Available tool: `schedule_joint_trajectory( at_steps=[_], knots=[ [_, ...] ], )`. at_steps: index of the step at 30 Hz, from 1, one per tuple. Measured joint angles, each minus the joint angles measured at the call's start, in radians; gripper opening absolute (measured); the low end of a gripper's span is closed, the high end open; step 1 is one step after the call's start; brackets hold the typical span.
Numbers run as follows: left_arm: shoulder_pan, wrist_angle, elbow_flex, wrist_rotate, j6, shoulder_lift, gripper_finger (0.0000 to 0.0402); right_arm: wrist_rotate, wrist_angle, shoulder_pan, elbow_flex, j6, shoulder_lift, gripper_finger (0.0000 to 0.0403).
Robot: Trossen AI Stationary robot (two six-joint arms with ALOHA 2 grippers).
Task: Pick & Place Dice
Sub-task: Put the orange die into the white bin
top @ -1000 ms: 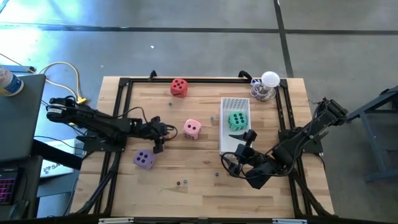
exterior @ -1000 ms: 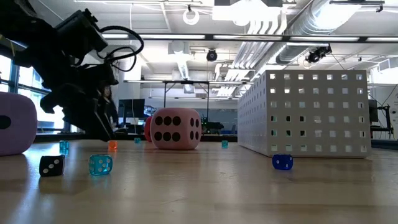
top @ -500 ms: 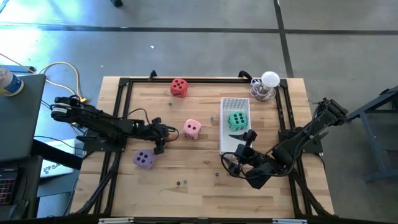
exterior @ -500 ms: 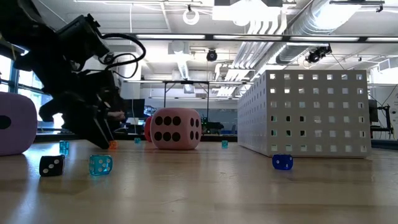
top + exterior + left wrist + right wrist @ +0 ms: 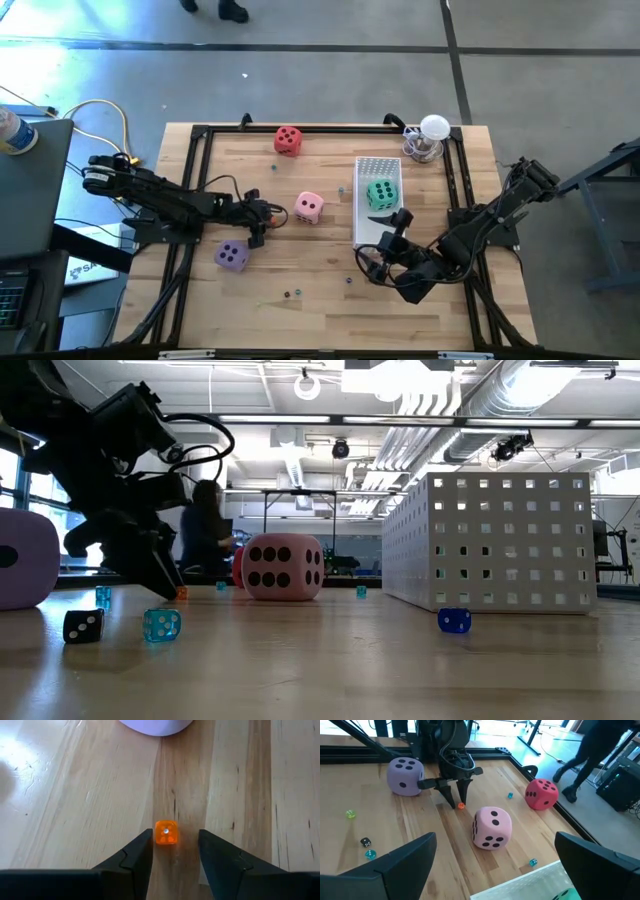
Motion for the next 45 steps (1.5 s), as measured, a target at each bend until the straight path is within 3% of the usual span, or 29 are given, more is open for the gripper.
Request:
schedule_joint_trajectory(
  at_steps=[11, 26, 45],
  knots=[
    [0.0, 0.002, 0.0, -0.012, 0.015, 0.001, 0.0116, 0.0, 0.0, 0.0, 0.0, 0.0, 0.0, 0.0398],
    [0.001, 0.002, -0.002, -0.015, 0.037, 0.001, 0.0042, -0.005, 0.0, 0.0, 0.0, 0.0, 0.0, 0.0398],
    [-0.051, 0.037, 0.054, -0.027, 0.003, 0.003, 0.0042, -0.038, 0.011, -0.017, 0.0, -0.048, 0.062, 0.0398]
  ],
)
